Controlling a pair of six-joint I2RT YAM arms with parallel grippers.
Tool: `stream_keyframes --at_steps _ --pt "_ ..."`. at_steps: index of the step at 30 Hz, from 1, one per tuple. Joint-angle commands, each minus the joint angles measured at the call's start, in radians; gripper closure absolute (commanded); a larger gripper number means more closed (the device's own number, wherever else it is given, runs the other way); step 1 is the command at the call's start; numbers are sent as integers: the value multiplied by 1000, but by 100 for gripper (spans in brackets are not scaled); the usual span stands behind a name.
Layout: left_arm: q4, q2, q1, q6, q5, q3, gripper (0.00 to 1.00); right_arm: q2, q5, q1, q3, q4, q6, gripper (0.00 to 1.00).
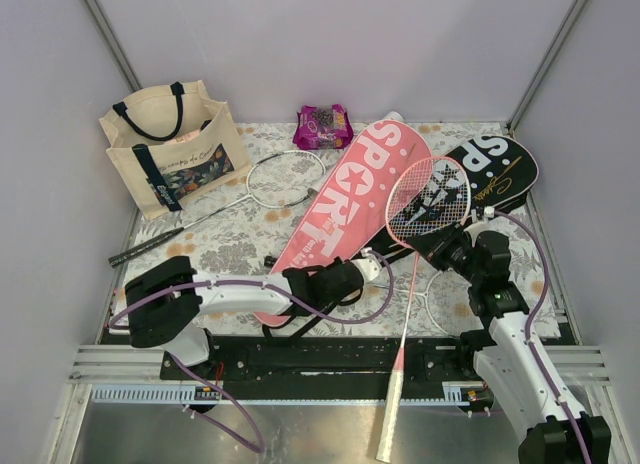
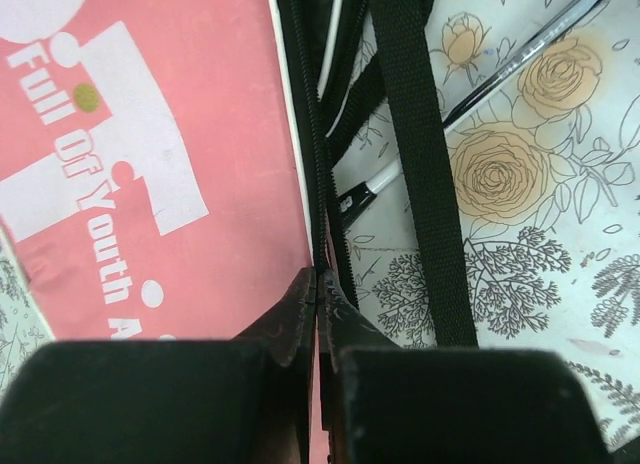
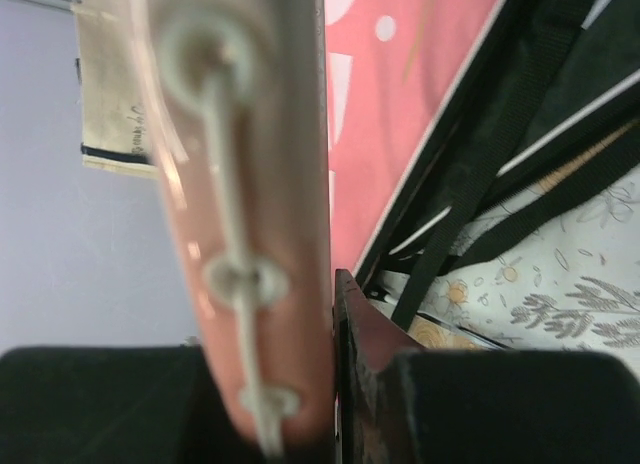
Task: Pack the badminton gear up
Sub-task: Place the racket in the racket bag.
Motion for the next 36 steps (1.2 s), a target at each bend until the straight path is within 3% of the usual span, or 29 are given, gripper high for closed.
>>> stream_keyframes --at_steps 1,12,17,31,36 --pt "-38 -96 11 -31 -14 71 100 -37 54 -5 -10 -93 31 100" --pt "-148 -154 27 -127 -21 173 100 -162 254 -4 -40 -268 40 100" --pt "-156 -167 31 -128 -16 187 100 -173 283 -5 -79 -255 60 100" --pt "-155 -184 31 -148 1 197 100 196 -30 -5 -206 448 233 100" --pt "-156 -197 31 -163 12 189 100 200 -39 -5 -200 471 230 100"
